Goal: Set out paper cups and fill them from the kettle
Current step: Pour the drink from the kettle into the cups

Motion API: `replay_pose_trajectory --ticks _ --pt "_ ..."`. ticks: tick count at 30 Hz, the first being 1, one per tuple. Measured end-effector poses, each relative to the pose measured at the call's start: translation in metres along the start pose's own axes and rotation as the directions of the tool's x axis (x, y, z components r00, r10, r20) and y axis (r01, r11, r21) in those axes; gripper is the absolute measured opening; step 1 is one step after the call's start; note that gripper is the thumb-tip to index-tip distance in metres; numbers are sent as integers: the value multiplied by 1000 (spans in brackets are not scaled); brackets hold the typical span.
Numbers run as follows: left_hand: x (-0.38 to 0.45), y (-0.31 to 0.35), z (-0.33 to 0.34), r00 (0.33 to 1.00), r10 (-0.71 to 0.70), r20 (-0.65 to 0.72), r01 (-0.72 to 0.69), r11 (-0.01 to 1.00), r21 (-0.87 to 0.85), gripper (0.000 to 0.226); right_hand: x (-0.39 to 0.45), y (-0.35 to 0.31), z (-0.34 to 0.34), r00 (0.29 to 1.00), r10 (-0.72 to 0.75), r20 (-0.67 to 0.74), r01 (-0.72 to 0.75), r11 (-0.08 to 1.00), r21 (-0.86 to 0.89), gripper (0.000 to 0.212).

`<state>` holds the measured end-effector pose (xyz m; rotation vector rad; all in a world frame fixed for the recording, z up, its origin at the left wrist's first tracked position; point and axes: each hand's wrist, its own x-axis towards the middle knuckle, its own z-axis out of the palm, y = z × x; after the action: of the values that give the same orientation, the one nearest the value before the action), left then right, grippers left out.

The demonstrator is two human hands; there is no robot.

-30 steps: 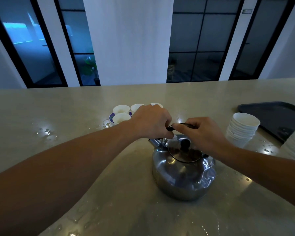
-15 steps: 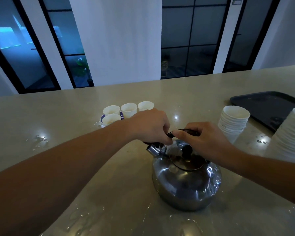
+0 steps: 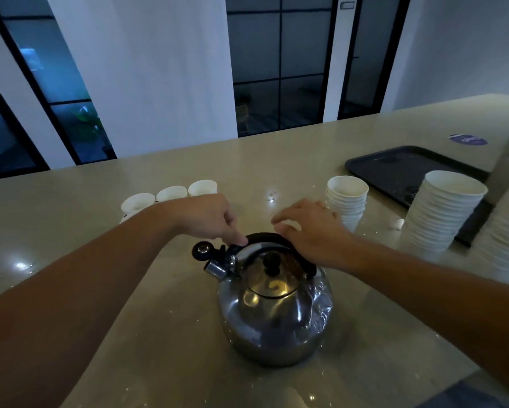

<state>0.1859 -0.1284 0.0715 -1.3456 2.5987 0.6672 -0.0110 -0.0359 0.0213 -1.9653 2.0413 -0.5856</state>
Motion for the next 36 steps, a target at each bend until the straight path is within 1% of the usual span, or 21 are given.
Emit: replay_pose_trajectory --ticks 2,3,5,7,9,10,13,14,16,18,20,22,25,27,30,32,34,36 --pt "6 6 0 998 28 -59 -26 999 23 22 -3 2 -12 972 -45 -231 55 998 38 21" --pt "10 12 0 992 52 -116 -49 998 26 18 -3 4 -20 949 -56 -311 67 997 26 21" --pt "18 28 3 969 95 -229 -99 995 -6 13 -2 13 -36 913 -43 -405 40 999 -16 25" --pt "27 48 8 951 122 -283 -142 988 -52 11 4 27 -46 896 19 -444 -43 998 -43 32" --pt "39 66 15 948 140 -284 -162 985 -56 14 8 40 -49 890 112 -443 -139 990 -31 41" --pt "46 76 19 951 143 -274 -158 987 -36 20 9 48 -48 890 152 -430 -178 984 -21 47" --pt "67 96 27 967 123 -222 -116 992 46 50 9 69 -37 888 249 -387 -254 966 39 66" --pt "74 101 28 972 113 -205 -103 993 58 60 9 74 -34 880 277 -385 -266 960 83 71" --pt "86 108 30 982 104 -156 -100 994 37 80 12 82 -32 862 346 -370 -278 934 224 77" --pt "94 114 31 991 95 -90 -100 994 -43 94 15 85 -35 854 432 -290 -304 866 396 75" --pt "97 119 35 995 97 -30 -99 990 -102 97 18 87 -34 852 470 -232 -323 819 474 61" --pt "99 121 42 994 108 17 -106 989 -99 95 19 88 -30 846 469 -252 -311 820 481 46" --pt "103 119 49 993 114 27 -110 986 -122 97 20 85 -24 834 476 -280 -275 797 538 43" --pt "103 115 45 990 137 -36 -141 973 -185 99 22 77 -26 828 472 -302 -226 774 591 41" --pt "89 108 27 956 171 -237 -233 937 -261 94 28 55 -37 845 428 -322 -132 750 648 48" --pt "70 97 17 891 173 -420 -300 919 -257 90 30 33 -46 881 369 -297 -58 707 705 44" --pt "49 79 12 800 156 -580 -335 917 -215 89 29 7 -51 924 286 -255 -3 670 742 35" --pt "25 57 10 735 121 -667 -334 921 -201 91 25 -19 -50 961 183 -207 34 664 747 31"
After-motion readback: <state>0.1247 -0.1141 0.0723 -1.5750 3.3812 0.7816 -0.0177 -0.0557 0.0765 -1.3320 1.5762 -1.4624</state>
